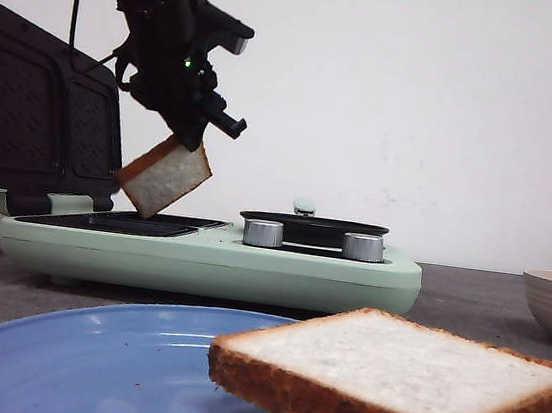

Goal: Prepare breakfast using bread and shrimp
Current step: 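Carry the bread over the sandwich maker plate and lower it with left gripper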

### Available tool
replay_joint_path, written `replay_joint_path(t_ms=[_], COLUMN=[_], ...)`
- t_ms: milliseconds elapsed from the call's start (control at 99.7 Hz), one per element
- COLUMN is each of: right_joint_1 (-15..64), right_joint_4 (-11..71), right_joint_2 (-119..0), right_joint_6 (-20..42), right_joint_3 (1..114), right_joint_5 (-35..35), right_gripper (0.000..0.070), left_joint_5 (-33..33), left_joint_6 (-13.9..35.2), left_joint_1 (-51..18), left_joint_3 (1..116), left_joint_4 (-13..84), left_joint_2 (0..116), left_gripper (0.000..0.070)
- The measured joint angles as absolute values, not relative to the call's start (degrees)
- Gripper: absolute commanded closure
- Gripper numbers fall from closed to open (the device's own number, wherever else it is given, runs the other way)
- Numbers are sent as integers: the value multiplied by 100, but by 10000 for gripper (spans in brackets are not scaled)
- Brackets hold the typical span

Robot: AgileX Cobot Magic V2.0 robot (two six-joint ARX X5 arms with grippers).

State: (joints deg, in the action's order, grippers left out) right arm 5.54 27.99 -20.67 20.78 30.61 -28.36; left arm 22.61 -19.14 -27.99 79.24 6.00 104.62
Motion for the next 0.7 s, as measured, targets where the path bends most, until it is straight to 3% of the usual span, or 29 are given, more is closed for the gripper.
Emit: replay_joint_path(t_ms=[80,261,421,612,702], right_joint_1=[554,554,554,554,554], right_joint_4=[2801,2799,2801,2834,2884], right_joint_2=[-2067,-2067,-2067,-2067,-2067], right_joint_6=[2078,2080,2082,2082,2084], right_joint_3=[3061,3061,3061,3061,3061], right_joint_5=[-2838,-2838,-2840,-2842,-2842], right_gripper=[246,246,246,246,246], left_joint_5=[2261,2261,2261,2261,2261], left_joint_6=[-1732,-1601,-1439,-1330,-1264], left_joint_1=[-2797,-2799,-2799,-2799,-2801], left_joint_3=[7924,7924,7924,7924,7924], left_joint_4=[779,921,917,867,867], left_joint_2=[10473,10473,10473,10473,10473], left_gripper=[455,444,224,205,50])
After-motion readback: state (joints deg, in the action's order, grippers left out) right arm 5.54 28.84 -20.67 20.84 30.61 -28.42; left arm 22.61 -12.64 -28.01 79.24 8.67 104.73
